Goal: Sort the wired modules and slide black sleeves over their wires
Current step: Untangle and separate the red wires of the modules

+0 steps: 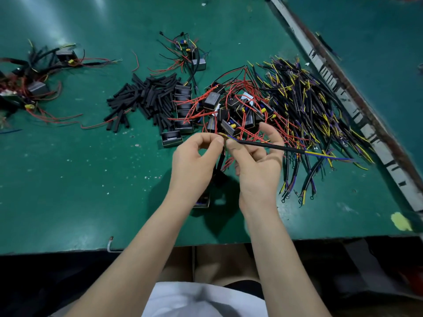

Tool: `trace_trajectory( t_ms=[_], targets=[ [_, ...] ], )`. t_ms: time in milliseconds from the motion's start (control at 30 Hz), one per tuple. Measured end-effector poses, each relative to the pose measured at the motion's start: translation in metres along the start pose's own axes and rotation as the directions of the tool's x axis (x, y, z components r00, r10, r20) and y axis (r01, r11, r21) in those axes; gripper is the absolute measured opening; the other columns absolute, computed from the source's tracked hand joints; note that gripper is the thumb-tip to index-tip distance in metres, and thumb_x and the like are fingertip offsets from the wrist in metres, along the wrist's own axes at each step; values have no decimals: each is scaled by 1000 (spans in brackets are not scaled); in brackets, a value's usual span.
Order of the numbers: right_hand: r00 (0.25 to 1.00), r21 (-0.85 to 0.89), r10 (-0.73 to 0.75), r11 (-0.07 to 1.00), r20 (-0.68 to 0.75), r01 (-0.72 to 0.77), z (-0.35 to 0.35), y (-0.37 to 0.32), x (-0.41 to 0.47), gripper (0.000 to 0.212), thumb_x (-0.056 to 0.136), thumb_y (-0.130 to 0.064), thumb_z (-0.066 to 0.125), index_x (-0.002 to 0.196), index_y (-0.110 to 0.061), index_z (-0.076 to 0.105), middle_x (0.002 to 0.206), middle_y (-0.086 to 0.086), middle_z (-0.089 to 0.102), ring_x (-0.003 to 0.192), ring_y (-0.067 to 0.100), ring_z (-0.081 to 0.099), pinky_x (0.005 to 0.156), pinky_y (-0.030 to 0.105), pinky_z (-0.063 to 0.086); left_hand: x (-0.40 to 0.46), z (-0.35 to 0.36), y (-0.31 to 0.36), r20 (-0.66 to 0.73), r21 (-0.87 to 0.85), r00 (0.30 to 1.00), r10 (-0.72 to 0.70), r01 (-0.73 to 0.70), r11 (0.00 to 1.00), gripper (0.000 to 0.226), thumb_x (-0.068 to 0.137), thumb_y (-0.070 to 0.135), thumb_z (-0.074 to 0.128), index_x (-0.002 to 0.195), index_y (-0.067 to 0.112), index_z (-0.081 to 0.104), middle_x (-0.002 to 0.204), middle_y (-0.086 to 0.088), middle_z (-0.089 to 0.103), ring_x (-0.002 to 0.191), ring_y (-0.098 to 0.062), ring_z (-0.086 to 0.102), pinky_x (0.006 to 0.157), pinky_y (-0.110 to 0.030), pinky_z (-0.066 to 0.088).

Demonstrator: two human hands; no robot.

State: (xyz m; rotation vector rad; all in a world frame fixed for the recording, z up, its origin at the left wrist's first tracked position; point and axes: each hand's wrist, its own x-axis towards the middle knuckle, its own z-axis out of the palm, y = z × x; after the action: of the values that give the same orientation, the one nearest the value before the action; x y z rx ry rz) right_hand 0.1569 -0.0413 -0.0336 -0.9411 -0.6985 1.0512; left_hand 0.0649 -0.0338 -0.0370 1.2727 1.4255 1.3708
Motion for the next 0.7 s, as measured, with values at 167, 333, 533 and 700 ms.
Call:
trace_trajectory(
  t_ms=[167,333,533,700],
  targets=[
    [995,17,-81,997,-60,82,2,0,-5,55,81,10,66,116,-27,45,56,-5,59,42,6,41,45,17,39,-2,5,7,-47,179,998,30,-21,984,19,86,25,62,70,33,59,67,17,61,58,6,49,63,-20,38],
    [987,-32,-126,991,98,129,-8,-4,0,59,80,10,68,117,-29,46,61,-7,61,42,8,40,40,19,35,-1,2,14,6,171,999,-34,33,985,17,84,24,61,68,31,61,48,22,52,43,3,41,46,-13,28],
    [913,-151,-88,975,398,160,-18,-21,27,64,75,6,71,123,-28,46,64,-4,67,42,5,44,39,16,35,6,-9,24,272,140,952,-144,109,984,15,86,19,60,72,18,66,62,4,50,60,-12,38,60,-26,30],
    [924,-100,115,991,364,-84,-11,-20,35,57,80,5,66,121,-27,43,59,-9,62,46,-1,46,44,13,35,8,-14,24,363,-43,923,-126,152,987,16,90,8,58,77,14,65,75,-4,57,73,-12,46,69,-22,38]
  ],
)
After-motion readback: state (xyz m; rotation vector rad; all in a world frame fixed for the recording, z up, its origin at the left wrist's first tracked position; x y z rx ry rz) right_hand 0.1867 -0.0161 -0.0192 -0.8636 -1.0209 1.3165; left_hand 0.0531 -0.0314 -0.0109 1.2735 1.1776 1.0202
